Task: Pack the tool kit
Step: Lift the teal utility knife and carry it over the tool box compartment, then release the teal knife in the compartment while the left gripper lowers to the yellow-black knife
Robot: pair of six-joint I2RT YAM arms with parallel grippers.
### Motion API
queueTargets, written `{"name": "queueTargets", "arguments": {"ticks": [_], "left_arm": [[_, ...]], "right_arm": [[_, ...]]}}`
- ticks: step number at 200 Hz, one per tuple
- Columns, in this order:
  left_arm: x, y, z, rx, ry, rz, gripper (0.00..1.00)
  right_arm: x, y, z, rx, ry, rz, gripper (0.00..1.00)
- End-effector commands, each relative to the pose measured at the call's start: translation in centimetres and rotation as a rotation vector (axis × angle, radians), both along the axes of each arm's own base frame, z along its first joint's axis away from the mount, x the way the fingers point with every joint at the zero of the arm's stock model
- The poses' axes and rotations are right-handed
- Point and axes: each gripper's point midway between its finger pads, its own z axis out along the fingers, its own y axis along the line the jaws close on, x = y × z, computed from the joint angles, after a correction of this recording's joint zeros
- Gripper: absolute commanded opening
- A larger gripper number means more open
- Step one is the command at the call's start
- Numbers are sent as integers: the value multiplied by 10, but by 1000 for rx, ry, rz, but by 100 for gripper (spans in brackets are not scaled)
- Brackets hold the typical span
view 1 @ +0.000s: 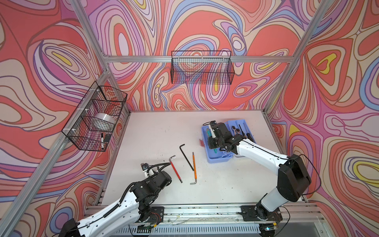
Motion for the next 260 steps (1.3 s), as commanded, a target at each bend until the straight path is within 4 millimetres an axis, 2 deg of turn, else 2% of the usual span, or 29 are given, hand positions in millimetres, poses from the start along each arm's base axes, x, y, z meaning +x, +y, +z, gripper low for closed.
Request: {"name": "queueTargets", "arguments": {"ticks": [1, 32, 81, 157, 231, 234, 260], "left_arm": [[-6, 16, -1, 46, 7, 48, 100], [-8, 20, -1, 57, 9, 57, 100], [-9, 21, -1, 57, 11, 58, 100], [-9, 21, -4, 58, 17, 57, 100], [-10, 23, -6, 57, 25, 63, 100], [-10, 23, -6, 56, 24, 63, 100], [-9, 23, -5, 55, 24, 65, 100]], "right_arm": [[6, -33, 3, -54, -17, -47, 4], [14, -66, -4, -112, -18, -110, 4], [29, -91, -13, -200, -22, -160, 4], [52, -110, -25, -360, -32, -215, 8], [69, -122, -18, -476, -68, -248, 12], [70, -122, -28, -491, -50, -242, 13], [73, -123, -34, -516, -45, -242, 18]]}}
